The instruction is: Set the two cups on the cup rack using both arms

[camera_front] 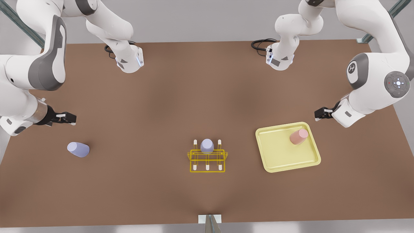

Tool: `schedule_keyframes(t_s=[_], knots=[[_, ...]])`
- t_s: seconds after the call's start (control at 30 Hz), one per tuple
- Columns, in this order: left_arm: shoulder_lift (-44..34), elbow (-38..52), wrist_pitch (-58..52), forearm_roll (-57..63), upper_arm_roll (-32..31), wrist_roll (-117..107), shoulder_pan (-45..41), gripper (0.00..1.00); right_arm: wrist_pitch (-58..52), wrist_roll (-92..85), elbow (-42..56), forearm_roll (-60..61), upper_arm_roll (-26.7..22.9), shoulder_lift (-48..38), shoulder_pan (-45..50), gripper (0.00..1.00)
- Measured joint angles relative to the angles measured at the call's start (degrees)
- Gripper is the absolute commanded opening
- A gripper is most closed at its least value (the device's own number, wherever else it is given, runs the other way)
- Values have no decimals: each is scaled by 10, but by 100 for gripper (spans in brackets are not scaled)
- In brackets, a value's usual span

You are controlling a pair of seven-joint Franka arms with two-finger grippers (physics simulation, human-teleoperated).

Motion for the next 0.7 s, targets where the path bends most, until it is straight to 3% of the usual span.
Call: schedule_keyframes(t_s=[0.1,0.23,0.37,0.5,0.6,0.7], knots=[[10,-1,3,0,3,3,-1,100,2,-2,4,-1,1,7,2,100],[118,-15,42,0,8,6,20,100,36,-11,41,-5,-11,134,-15,100],[90,-190,173,-1,10,8,24,100,106,-19,33,0,-17,226,-74,100],[80,-258,279,-2,10,10,23,100,197,-27,-62,1,-17,224,-109,100],[90,-276,337,-3,10,10,23,100,297,-32,-198,-5,-17,161,-124,100],[99,-302,394,-3,10,11,25,100,363,-36,-234,-18,-27,147,-129,100]])
